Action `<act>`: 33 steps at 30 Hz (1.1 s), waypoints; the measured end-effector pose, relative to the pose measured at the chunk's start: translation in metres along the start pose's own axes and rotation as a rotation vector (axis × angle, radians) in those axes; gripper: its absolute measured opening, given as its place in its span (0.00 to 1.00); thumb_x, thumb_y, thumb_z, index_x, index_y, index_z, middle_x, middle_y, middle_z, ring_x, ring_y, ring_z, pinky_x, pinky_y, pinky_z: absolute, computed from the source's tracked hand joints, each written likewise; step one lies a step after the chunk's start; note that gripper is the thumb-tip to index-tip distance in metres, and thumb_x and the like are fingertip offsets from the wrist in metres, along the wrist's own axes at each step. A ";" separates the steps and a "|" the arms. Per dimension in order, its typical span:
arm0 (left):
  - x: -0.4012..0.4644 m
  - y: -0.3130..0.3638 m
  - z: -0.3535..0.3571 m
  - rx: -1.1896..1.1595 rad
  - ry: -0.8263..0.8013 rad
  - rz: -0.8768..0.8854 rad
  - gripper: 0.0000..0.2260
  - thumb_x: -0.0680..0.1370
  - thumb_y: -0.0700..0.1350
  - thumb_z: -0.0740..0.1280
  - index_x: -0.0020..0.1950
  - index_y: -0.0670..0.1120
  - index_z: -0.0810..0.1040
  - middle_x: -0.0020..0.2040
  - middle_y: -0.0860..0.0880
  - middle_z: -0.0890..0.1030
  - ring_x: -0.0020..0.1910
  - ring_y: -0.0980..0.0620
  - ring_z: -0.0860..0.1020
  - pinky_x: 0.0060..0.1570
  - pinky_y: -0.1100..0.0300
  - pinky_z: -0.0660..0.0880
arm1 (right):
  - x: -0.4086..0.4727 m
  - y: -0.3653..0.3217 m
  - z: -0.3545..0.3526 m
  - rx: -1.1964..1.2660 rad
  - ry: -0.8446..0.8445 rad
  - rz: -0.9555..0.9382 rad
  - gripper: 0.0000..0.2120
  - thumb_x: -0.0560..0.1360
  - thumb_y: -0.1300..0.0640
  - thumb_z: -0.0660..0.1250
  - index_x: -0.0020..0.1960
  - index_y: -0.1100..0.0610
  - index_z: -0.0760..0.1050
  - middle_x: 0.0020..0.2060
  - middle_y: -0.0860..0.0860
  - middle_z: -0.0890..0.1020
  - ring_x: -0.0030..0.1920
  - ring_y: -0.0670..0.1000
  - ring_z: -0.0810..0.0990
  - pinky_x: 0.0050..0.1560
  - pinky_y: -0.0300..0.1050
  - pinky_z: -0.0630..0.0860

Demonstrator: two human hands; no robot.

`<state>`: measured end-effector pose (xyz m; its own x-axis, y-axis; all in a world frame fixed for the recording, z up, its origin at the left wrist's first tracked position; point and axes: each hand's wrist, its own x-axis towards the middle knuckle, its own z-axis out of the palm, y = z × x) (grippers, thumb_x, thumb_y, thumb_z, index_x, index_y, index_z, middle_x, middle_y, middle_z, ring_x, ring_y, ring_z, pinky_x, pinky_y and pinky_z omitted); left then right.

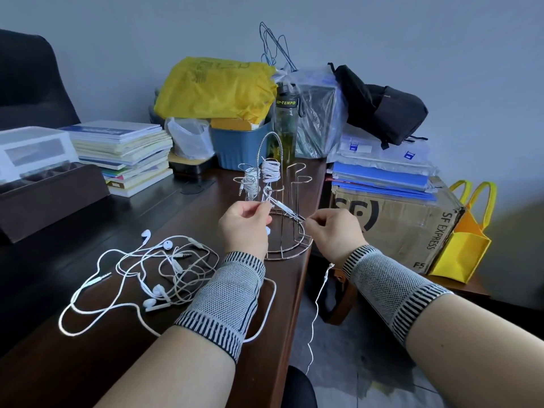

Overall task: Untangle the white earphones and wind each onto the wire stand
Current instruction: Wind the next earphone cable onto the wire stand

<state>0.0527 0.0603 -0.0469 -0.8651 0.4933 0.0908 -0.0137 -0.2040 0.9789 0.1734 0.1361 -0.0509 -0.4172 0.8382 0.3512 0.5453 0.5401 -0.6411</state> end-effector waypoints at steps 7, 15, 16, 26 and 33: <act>-0.001 0.000 0.001 0.068 -0.069 0.035 0.07 0.74 0.43 0.73 0.52 0.47 0.85 0.34 0.53 0.82 0.26 0.64 0.77 0.32 0.68 0.76 | 0.002 -0.003 -0.001 0.088 0.017 0.013 0.09 0.76 0.56 0.66 0.38 0.52 0.81 0.30 0.45 0.80 0.30 0.43 0.76 0.36 0.37 0.73; -0.002 0.004 0.001 0.102 -0.211 -0.004 0.08 0.76 0.38 0.69 0.38 0.44 0.84 0.34 0.47 0.82 0.28 0.55 0.76 0.37 0.53 0.81 | 0.005 -0.009 0.001 0.184 -0.032 0.001 0.09 0.76 0.55 0.68 0.37 0.54 0.80 0.26 0.44 0.77 0.28 0.41 0.73 0.36 0.38 0.71; -0.002 0.004 0.001 0.094 -0.224 -0.022 0.09 0.77 0.38 0.68 0.37 0.46 0.83 0.34 0.46 0.82 0.27 0.54 0.76 0.36 0.54 0.80 | 0.006 -0.010 0.002 0.186 -0.023 -0.003 0.10 0.76 0.54 0.68 0.37 0.54 0.80 0.26 0.44 0.77 0.29 0.42 0.73 0.35 0.38 0.71; 0.006 0.002 -0.001 0.112 -0.275 -0.089 0.09 0.77 0.36 0.67 0.43 0.48 0.83 0.33 0.48 0.83 0.23 0.53 0.75 0.27 0.61 0.72 | 0.013 -0.022 0.008 0.245 0.013 0.031 0.09 0.74 0.54 0.70 0.35 0.52 0.80 0.29 0.49 0.81 0.31 0.47 0.77 0.37 0.42 0.77; 0.009 0.000 -0.001 0.088 -0.355 -0.144 0.11 0.76 0.31 0.66 0.51 0.45 0.83 0.39 0.44 0.85 0.40 0.45 0.84 0.36 0.56 0.76 | 0.009 -0.020 0.011 0.313 -0.007 0.039 0.09 0.72 0.55 0.70 0.33 0.51 0.80 0.32 0.51 0.84 0.35 0.52 0.81 0.40 0.50 0.80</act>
<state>0.0441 0.0642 -0.0467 -0.6303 0.7763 -0.0062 -0.0663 -0.0459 0.9967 0.1502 0.1323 -0.0425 -0.4057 0.8569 0.3181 0.3110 0.4567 -0.8335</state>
